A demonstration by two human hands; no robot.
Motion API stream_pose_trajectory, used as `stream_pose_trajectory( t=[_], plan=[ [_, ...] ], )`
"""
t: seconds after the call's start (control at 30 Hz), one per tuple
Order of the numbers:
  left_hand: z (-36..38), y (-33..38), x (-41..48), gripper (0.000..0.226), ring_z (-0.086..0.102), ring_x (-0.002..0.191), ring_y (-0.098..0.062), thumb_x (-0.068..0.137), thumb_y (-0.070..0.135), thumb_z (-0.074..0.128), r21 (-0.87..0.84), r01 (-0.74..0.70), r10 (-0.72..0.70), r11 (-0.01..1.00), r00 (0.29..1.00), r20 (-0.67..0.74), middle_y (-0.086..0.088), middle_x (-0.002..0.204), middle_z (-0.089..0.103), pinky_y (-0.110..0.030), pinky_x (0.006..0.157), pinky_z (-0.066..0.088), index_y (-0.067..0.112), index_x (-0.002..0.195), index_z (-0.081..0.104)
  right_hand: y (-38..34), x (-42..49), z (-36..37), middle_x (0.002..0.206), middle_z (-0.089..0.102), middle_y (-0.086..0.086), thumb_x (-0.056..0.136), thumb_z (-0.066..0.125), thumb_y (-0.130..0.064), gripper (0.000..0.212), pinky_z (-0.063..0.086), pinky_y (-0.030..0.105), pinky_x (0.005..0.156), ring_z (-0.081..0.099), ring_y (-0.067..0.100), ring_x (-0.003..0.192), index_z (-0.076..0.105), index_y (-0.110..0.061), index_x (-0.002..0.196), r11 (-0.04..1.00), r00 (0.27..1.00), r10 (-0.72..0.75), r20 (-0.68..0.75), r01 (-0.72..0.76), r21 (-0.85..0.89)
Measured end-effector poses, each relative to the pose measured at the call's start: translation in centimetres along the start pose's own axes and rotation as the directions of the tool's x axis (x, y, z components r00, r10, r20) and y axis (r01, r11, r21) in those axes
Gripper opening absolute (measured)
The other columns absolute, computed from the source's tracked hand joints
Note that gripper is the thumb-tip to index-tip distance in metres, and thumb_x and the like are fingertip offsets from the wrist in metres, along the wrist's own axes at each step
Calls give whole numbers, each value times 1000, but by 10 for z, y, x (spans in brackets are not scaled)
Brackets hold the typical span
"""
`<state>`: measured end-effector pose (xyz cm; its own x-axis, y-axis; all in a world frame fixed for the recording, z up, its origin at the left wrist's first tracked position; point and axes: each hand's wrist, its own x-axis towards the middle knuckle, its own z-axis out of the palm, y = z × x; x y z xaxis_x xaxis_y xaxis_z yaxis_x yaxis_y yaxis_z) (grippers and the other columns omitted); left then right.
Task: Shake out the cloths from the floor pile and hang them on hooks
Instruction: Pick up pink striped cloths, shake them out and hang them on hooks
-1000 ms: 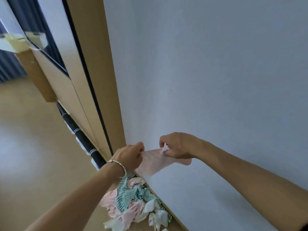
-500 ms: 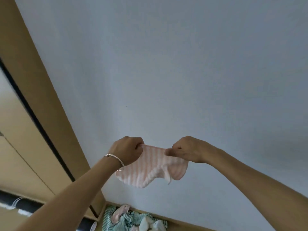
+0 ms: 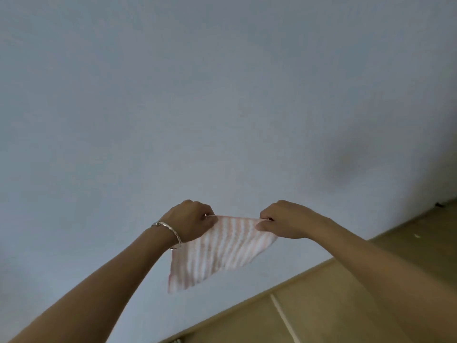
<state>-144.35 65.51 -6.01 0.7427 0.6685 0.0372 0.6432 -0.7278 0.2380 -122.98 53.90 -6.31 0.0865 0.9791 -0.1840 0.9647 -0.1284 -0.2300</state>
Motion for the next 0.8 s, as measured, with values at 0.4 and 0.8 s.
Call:
stream_pose_trajectory(
  t=[0.4,0.8],
  plan=[
    [72,329,86,25,59,92,-6,97,23,46,-437,-263,351,860,927,133,8,108,64,-15,79,40,22,112,66,259,-213,-10,126,50,-3,93,52,-42,37,46,30,87,55,16,105,55,-26,126,850,828,527,-190,-508,142],
    [93,581,130,30,61,57,-9,85,-7,42,-832,101,571,546,682,457,1,59,60,-28,68,56,-3,106,63,345,-359,-45,101,59,-2,70,77,-50,57,49,25,73,57,7,84,55,-22,115,608,664,683,-304,-287,740]
  ],
)
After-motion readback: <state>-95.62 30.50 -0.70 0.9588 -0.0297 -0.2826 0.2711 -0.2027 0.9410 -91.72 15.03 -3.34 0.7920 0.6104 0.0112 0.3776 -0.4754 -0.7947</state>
